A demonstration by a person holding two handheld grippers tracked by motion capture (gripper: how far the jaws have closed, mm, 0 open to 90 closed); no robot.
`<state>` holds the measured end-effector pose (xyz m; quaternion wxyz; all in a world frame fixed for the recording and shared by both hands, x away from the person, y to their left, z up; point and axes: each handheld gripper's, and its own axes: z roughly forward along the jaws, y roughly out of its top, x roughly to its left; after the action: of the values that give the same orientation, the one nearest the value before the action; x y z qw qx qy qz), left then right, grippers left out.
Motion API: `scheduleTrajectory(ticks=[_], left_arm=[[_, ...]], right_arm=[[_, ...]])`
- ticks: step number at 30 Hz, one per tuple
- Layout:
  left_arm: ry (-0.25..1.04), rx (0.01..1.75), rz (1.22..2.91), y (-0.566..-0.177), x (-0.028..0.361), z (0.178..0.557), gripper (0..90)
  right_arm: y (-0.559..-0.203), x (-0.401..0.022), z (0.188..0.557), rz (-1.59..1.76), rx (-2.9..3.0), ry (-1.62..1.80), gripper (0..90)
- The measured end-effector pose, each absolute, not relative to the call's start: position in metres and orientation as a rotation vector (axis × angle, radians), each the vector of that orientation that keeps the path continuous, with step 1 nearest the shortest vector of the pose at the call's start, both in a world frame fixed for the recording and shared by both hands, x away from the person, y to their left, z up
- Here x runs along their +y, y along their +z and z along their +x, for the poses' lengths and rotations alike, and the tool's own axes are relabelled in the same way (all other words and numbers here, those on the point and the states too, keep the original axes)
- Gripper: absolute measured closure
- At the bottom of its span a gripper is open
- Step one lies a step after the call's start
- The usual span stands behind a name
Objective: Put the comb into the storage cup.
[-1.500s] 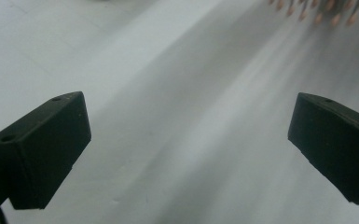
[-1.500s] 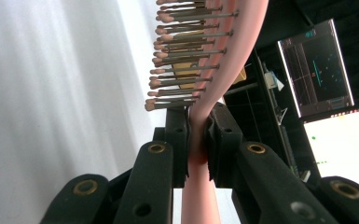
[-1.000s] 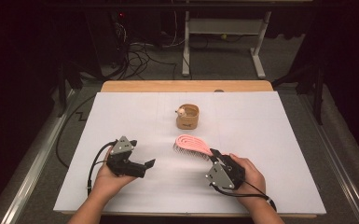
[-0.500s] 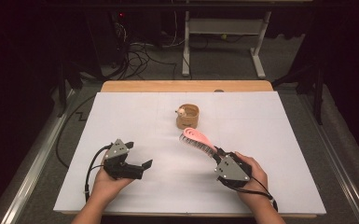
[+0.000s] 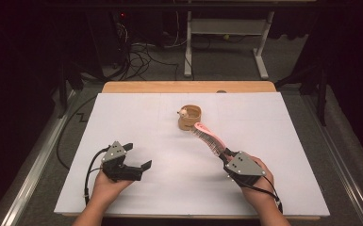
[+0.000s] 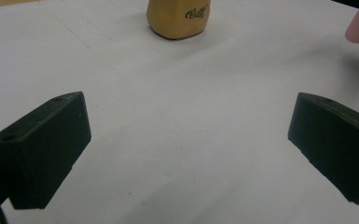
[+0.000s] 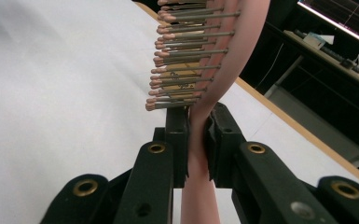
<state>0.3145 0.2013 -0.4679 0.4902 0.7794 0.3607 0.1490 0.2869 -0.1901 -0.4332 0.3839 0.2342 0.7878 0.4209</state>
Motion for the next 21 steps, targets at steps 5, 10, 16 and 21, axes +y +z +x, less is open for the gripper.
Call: scheduleTrajectory(ticks=[5, 10, 16, 21], left_arm=[[0.360, 0.881, 1.885, -0.469, 0.202, 0.313, 0.0], [0.362, 0.887, 1.866, -0.470, 0.205, 0.310, 0.0], [0.360, 0.879, 1.853, -0.470, 0.207, 0.308, 0.0], [0.366, 0.871, 1.848, -0.470, 0.208, 0.306, 0.0]], right_arm=[[-0.433, -0.195, 0.288, 0.647, 2.006, 1.112, 81.6], [-0.433, -0.202, 0.290, 0.699, 1.996, 1.163, 81.6], [-0.434, -0.208, 0.292, 0.756, 1.982, 1.221, 81.6], [-0.433, -0.214, 0.294, 0.796, 1.966, 1.271, 81.6]])
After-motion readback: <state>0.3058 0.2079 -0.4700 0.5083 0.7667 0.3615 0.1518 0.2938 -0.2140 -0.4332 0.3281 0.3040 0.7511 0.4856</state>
